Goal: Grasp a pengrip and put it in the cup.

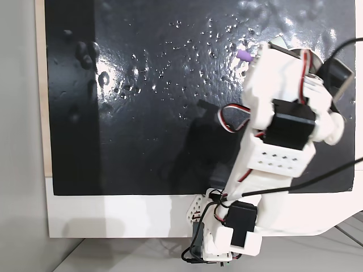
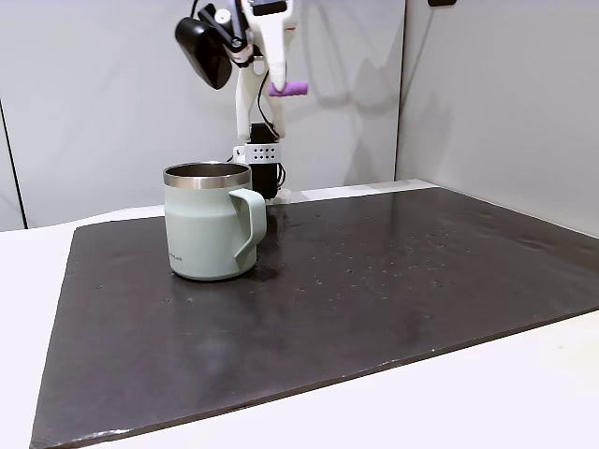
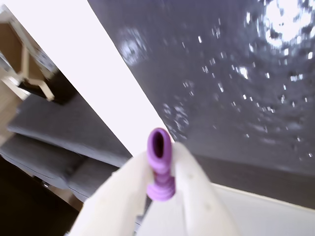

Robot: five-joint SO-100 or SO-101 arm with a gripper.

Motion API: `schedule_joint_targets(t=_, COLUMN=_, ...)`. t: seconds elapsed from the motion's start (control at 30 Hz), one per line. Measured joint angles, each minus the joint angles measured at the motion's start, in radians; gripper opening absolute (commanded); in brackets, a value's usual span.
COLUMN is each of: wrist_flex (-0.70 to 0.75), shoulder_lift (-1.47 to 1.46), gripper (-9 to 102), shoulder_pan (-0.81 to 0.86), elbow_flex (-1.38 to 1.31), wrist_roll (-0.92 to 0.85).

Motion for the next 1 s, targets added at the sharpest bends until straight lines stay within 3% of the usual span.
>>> schedule_joint_targets(t=0.2, wrist_flex=0.0, shoulder_lift=0.002, gripper=0, shoulder_pan=0.187, elbow_flex=0.003, wrist_roll=-0.091)
schedule_joint_targets(t=0.47, wrist_flex=0.0, shoulder_lift=-0.101, gripper=1, shoulder_pan=0.259, elbow_flex=0.002, wrist_roll=-0.129)
schedule_joint_targets(t=0.57, wrist_flex=0.0, shoulder_lift=-0.101, gripper=29, shoulder_pan=0.259, elbow_flex=0.002, wrist_roll=-0.135)
schedule_joint_targets(t=0.63, wrist_flex=0.0, shoulder_lift=-0.101, gripper=37, shoulder_pan=0.259, elbow_flex=0.002, wrist_roll=-0.135)
schedule_joint_targets(t=1.0, wrist_flex=0.0, shoulder_lift=-0.101, gripper=36, shoulder_pan=0.259, elbow_flex=0.002, wrist_roll=-0.135)
